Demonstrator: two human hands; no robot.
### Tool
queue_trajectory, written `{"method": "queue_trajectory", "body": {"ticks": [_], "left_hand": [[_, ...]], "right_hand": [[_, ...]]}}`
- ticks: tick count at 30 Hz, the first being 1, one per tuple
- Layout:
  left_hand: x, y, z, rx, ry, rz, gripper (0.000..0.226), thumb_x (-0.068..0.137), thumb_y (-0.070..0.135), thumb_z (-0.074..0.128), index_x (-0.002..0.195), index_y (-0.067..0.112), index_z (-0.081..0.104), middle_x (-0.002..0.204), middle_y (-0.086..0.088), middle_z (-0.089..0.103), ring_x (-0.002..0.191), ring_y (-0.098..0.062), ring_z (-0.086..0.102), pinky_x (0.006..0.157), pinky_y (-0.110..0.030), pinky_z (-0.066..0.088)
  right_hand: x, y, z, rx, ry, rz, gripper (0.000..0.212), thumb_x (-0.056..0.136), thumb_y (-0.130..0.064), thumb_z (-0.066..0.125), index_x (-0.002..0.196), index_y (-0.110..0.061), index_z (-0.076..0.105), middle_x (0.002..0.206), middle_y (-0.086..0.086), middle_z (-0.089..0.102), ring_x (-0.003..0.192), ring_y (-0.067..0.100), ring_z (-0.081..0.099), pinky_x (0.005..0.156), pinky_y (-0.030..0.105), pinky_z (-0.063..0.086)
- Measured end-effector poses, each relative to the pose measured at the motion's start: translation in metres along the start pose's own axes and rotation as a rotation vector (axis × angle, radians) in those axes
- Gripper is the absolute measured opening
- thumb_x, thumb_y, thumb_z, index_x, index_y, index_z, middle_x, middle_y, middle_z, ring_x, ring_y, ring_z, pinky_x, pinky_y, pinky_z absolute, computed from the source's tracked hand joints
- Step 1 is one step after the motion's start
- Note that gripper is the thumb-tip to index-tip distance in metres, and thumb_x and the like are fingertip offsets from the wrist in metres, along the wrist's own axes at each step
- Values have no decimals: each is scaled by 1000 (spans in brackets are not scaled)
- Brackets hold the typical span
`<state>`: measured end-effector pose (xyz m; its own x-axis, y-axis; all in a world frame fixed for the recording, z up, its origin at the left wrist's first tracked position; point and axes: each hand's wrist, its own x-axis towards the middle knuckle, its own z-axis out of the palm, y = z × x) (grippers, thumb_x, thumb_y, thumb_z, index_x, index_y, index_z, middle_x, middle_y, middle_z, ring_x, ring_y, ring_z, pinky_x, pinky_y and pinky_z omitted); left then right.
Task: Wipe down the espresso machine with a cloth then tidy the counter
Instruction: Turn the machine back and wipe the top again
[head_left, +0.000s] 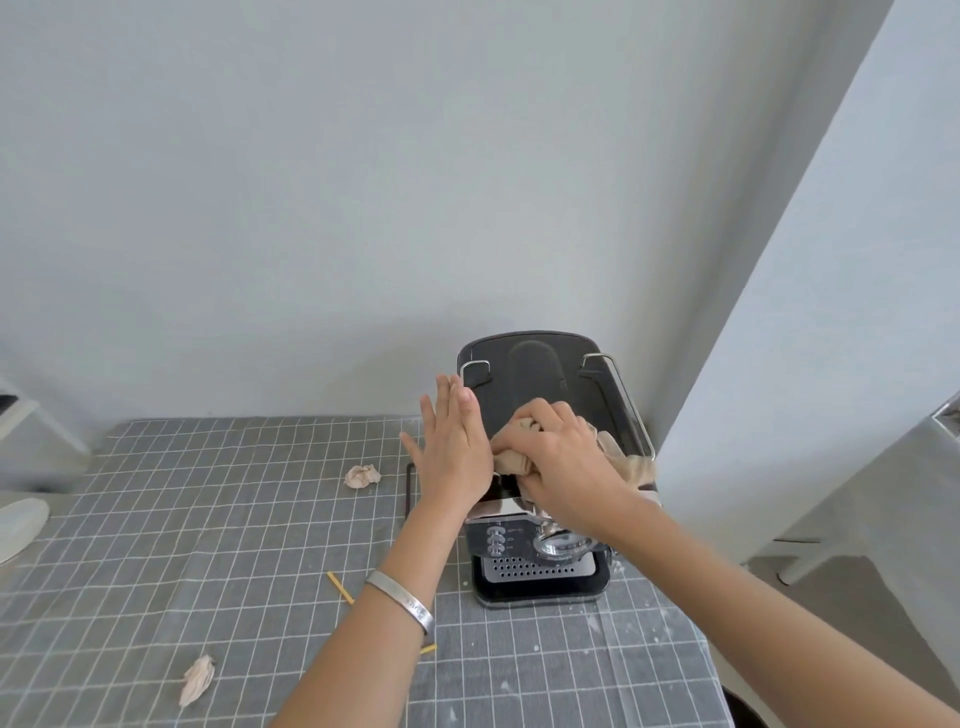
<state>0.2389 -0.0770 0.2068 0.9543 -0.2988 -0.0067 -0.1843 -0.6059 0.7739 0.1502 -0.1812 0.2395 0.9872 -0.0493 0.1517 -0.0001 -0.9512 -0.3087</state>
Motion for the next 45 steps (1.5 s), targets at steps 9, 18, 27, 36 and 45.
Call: {"method": "queue_trajectory", "body": {"ticks": [9,18,27,36,45], "left_hand": [[5,-4,3,36,-34,4,64,96,53,-4,155,29,5,163,13,-4,151,-16,-9,116,-58,-12],[4,-3,2,102,-23,8,84,82,64,-14,155,27,5,163,9,-5,151,-17,-9,115,-56,-12],[0,-1,2,114,35,15,86,81,64,-13,154,26,10,163,5,-9,150,-18,-13,114,-58,-12],[-1,0,1,118,43,10,87,81,64,-13,155,25,10,164,3,-9,150,-20,-14,113,-59,-14],[-1,0,0,153,17,11,89,78,65,-16,154,26,6,163,3,-11,150,-20,-16,113,-59,-14]], "right_hand": [[-45,-16,-42,223,-112,71,20,86,-12,55,95,-25,69,99,-13,47,100,18,46,85,26,40],[50,38,-9,-103,14,499,52,100,-46,34,137,-10,44,140,13,45,127,36,39,106,46,33],[-8,1,0,-375,191,462,41,96,-39,43,95,-5,65,87,10,68,87,30,61,103,49,34],[-62,-10,-7,-306,205,105,20,78,-11,68,98,-16,68,84,-2,66,80,20,62,85,37,46],[28,37,-43,228,509,245,24,101,-31,52,113,-16,66,86,6,60,79,31,59,72,36,47]]}}
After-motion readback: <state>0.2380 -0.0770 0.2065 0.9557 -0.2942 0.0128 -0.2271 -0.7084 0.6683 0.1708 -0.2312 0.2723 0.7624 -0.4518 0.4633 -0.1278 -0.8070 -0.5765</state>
